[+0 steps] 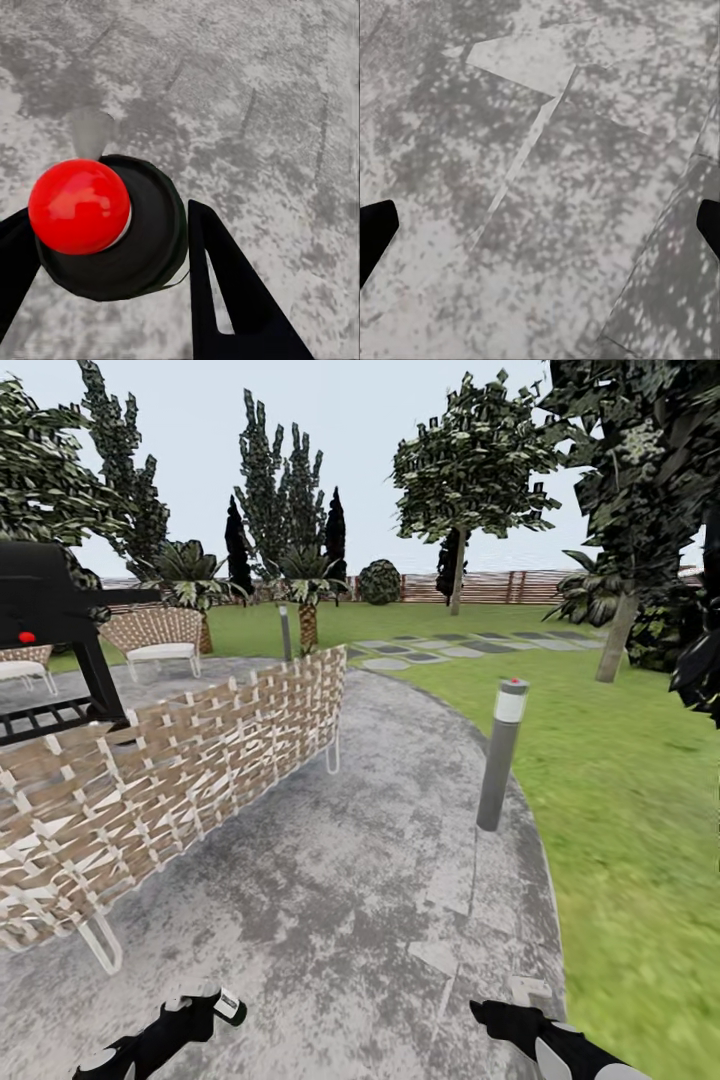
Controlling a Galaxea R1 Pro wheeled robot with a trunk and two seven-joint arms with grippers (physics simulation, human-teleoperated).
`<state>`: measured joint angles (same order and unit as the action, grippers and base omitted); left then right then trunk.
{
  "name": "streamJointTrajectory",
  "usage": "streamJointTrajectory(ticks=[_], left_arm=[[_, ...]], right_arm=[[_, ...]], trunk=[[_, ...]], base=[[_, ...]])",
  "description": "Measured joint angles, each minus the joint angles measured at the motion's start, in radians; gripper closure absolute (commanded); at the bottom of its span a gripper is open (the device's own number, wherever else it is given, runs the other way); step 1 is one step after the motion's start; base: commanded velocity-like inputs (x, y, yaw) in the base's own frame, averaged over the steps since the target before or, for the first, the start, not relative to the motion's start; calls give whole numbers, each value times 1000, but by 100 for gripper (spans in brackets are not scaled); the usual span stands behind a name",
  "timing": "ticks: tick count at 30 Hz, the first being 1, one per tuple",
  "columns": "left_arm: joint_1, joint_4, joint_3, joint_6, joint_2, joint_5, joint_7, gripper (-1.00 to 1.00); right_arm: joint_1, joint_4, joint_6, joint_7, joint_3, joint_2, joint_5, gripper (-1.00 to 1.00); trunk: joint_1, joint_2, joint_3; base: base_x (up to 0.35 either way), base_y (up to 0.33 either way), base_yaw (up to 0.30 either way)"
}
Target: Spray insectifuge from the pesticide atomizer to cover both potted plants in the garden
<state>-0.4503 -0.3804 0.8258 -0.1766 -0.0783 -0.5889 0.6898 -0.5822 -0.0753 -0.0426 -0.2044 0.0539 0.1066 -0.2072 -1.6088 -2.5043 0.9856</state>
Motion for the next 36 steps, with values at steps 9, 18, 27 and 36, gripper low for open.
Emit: streamJointTrajectory(ticks=[9,18,27,36], left_arm=[[-16,-5,-61,0,211,1,-153,100],[-17,22,-68,-1,215,4,-163,100],[-18,-1,-64,-10,191,7,-166,100],[-19,-5,-68,-11,192,7,-166,100]], right_arm=[[0,-7,1,-9,4,-23,6,-100],[0,-7,1,-10,1,-24,6,-100],[0,-8,1,-11,4,-24,7,-100],[0,-7,1,-11,4,-24,7,-100]], trunk=[[0,0,0],[0,0,0],[0,0,0],[0,0,0]], base=[[340,0,0],[340,0,0],[341,0,0],[341,0,0]])
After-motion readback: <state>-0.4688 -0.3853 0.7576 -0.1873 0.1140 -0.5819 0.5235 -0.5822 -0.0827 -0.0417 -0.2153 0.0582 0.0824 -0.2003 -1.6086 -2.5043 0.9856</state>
